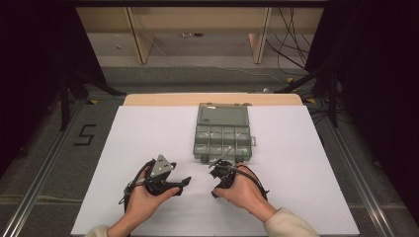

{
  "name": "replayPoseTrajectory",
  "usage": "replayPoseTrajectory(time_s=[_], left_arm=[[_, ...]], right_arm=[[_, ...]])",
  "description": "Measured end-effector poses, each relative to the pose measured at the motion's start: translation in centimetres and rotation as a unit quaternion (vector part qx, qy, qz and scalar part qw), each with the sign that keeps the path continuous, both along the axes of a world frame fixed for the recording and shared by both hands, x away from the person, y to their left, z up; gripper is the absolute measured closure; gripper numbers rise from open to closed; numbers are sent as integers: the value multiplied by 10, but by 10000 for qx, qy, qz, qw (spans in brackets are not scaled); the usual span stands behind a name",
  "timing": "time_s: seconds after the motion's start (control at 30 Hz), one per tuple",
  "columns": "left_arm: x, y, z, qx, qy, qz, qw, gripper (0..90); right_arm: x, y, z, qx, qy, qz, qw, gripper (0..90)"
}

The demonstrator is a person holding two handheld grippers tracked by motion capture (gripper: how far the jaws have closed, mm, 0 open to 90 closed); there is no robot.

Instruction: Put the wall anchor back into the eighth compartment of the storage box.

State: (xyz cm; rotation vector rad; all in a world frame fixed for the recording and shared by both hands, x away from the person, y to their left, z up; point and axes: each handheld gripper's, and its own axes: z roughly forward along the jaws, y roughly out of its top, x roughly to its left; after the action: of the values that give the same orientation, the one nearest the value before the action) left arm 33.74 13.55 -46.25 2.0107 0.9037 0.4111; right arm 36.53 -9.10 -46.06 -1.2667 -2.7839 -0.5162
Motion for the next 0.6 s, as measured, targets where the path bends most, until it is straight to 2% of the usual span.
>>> replayPoseTrajectory(time_s=[0.13, 0.2, 0.3, 0.6], left_arm=[[0, 0, 0, 40, -49, -33, 10000, 276], [0, 0, 0, 0, -1, 7, 10000, 276], [0, 0, 0, 46, -54, -34, 10000, 276], [0, 0, 0, 6, -3, 7, 10000, 276]], right_arm=[[-2, 2, 1, -172, -80, 76, 9998, 695], [-2, 2, 1, -196, -118, 128, 9997, 720], [-2, 2, 1, -246, -159, 160, 9994, 749], [-2, 3, 1, -370, -244, 286, 9986, 820]])
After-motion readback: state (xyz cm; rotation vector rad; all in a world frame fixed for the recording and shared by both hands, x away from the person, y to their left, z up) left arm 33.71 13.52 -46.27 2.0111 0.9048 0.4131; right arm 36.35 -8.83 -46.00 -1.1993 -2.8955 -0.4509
